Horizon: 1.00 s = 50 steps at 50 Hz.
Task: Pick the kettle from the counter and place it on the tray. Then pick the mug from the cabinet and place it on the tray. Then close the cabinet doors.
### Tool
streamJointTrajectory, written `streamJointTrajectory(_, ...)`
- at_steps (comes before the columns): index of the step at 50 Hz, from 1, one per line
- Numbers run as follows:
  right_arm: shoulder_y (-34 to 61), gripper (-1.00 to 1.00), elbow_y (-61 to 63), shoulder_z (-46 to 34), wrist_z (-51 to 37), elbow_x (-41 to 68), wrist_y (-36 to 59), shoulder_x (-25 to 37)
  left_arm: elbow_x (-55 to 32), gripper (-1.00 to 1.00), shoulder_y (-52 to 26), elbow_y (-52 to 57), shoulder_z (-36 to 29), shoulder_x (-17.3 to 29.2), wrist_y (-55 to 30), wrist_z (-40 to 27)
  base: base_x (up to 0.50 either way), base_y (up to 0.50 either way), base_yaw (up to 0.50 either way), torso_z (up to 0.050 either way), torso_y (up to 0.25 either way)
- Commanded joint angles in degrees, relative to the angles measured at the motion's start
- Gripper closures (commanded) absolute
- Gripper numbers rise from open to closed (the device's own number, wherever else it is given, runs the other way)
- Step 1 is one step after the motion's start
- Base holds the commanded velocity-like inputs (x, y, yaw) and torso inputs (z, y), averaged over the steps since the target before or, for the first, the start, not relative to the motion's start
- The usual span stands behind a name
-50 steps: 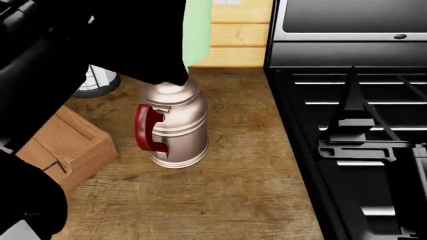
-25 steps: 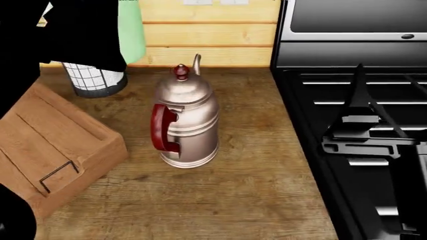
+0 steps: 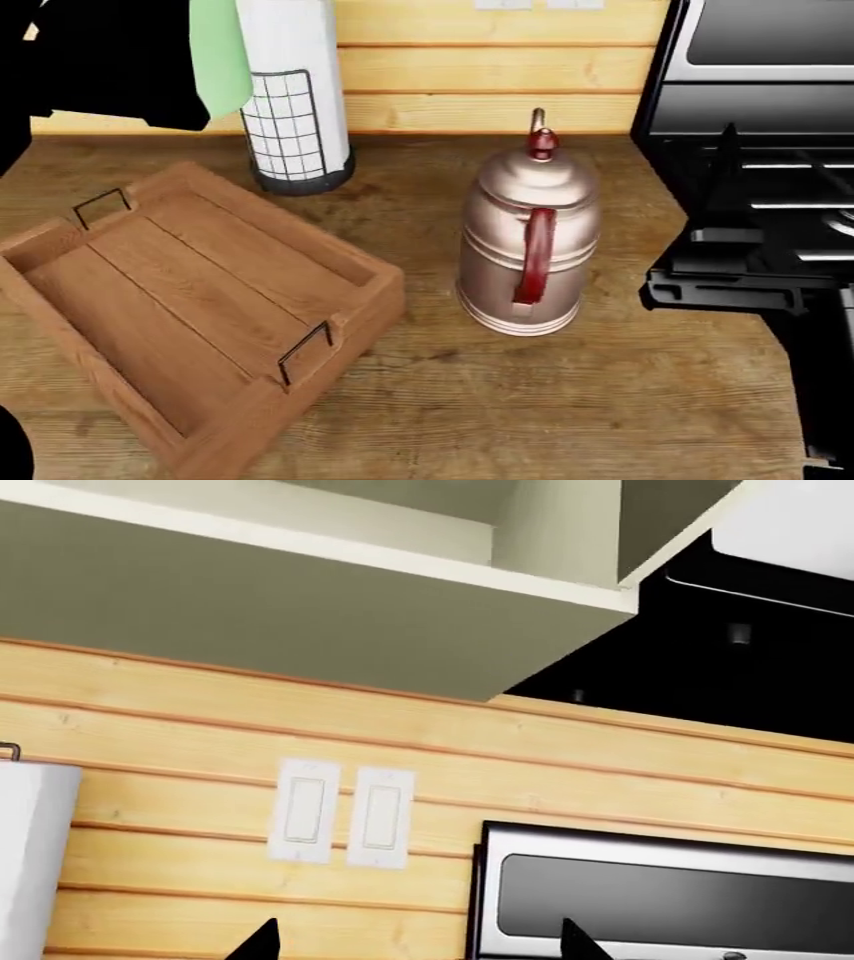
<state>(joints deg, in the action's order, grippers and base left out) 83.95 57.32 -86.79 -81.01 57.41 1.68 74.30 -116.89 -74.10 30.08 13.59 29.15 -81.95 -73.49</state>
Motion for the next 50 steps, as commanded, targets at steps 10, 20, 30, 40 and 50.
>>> streamJointTrajectory(10, 1.93, -1.00, 0.97, 1.40, 0.89, 2.19, -0.08, 1.70, 4.08, 1.00, 2.95, 0.75, 2.14, 1.39, -0.30, 4.29, 0.00, 0.33, 0.00, 0.000, 0.000)
streamJointTrajectory(20, 18.20, -1.00, 2.66, 3.02, 4.60, 15.63, 5.83, 6.42, 15.33, 1.00, 6.58, 1.52, 6.57, 1.05, -4.68, 13.27, 0.00, 0.00, 0.00, 0.000, 0.001)
streamJointTrajectory(30, 31.93, -1.00, 2.67, 4.07, 6.63, 27.58, 10.09, 8.62, 16.77, 1.00, 7.63, 1.82, 6.25, 2.18, -3.07, 14.72, 0.17, 0.00, 0.00, 0.000, 0.000)
streamJointTrajectory(40, 33.91, -1.00, 2.67, -0.27, 6.44, 24.39, 9.23, 8.93, 32.54, 1.00, 10.87, 2.63, 5.19, 2.46, -1.59, 26.38, 0.27, 0.00, 0.00, 0.000, 0.002)
streamJointTrajectory(50, 37.61, -1.00, 2.67, -6.38, 5.79, 22.76, 7.71, 8.86, 52.40, 1.00, 16.38, -0.60, -5.70, 3.44, 8.45, 39.06, 0.00, 0.00, 0.00, 0.002, 0.000)
